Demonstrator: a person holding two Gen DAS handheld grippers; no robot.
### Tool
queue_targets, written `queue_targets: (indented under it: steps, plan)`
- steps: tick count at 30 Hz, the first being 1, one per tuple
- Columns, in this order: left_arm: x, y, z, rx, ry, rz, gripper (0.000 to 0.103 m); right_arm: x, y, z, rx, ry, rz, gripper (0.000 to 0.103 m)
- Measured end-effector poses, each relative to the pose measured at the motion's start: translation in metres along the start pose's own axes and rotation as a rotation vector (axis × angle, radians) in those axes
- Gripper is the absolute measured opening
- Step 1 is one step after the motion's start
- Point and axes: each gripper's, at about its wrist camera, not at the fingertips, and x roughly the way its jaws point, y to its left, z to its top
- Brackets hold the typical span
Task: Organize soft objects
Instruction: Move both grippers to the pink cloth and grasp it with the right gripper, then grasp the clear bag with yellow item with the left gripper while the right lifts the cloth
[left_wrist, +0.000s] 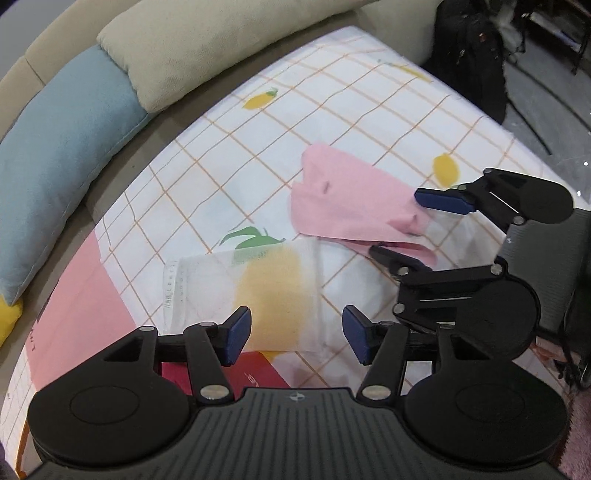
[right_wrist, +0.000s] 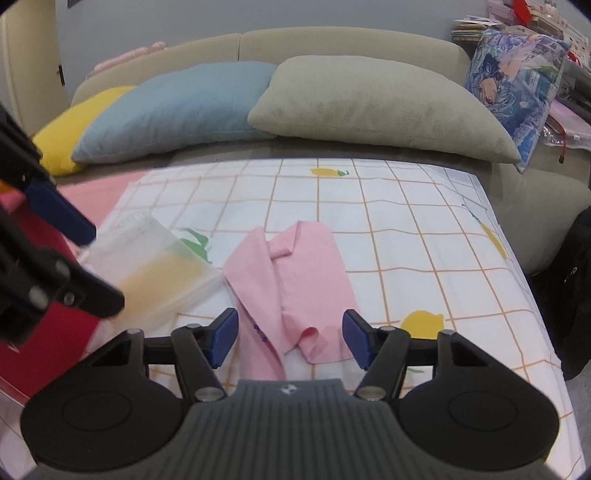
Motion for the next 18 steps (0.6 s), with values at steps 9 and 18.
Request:
queue_targets:
  steps: [9,18]
  plan:
    - [0.026,-0.011,0.011,0.021,0.083,0.045,0.074,0.001,0.014,-0.002,-0.140,-0.009,0.023,0.007]
    - [0.052,-0.024,0.028,0.092,0.161,0.118,0.077,-0.015,-0.016,0.008,-0.023,-0.007,-0.002,0.000]
